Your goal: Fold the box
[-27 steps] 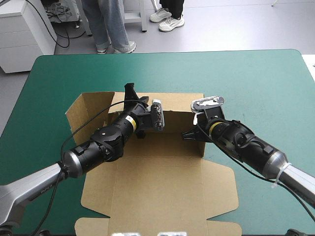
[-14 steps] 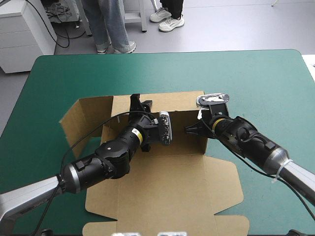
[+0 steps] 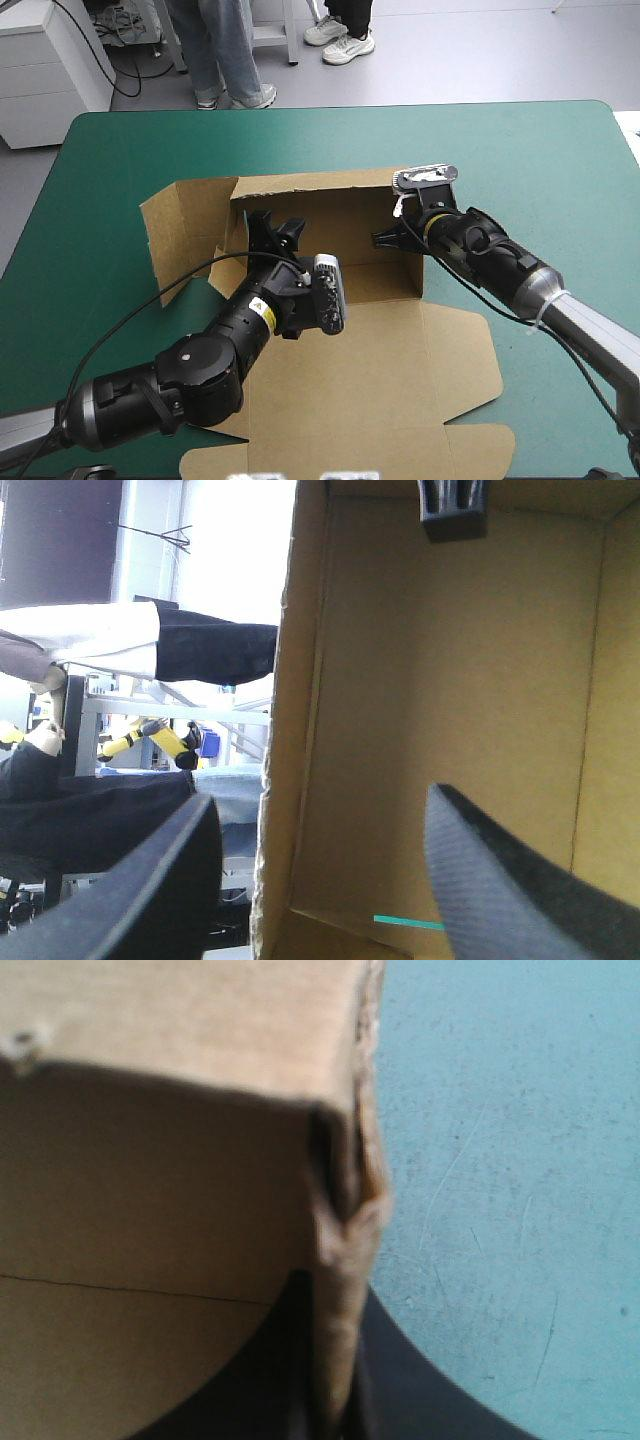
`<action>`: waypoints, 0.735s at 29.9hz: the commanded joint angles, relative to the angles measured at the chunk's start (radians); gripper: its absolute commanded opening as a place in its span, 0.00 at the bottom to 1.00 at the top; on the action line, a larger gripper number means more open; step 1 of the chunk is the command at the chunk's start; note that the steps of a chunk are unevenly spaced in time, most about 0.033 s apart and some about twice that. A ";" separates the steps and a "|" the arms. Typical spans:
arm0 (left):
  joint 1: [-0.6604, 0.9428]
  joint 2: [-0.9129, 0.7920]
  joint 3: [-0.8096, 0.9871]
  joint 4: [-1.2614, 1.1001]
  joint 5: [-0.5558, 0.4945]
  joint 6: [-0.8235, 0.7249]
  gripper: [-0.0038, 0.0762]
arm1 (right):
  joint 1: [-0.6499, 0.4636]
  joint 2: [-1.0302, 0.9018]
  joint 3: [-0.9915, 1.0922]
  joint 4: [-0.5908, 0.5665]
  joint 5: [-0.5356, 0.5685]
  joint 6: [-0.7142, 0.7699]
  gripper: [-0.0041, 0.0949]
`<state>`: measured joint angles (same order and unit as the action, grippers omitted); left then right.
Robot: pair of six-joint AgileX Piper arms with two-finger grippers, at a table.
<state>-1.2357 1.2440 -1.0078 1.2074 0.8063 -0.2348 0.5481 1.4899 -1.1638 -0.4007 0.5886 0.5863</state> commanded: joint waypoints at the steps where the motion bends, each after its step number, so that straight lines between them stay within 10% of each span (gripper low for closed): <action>1: -0.035 -0.059 -0.026 0.042 0.022 -0.015 0.59 | -0.002 -0.014 -0.062 0.000 0.065 -0.047 0.02; 12: -0.034 -0.106 -0.094 -0.111 0.010 0.052 0.59 | -0.216 0.101 -0.366 0.386 0.416 -0.479 0.02; 22: 0.130 -0.106 -0.320 -0.580 0.167 0.321 0.45 | -0.264 0.326 -0.628 0.321 0.663 -0.534 0.02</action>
<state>-1.1725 1.1630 -1.2578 0.7229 0.9532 0.0214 0.2906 1.8093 -1.7236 -0.0400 1.2203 0.0881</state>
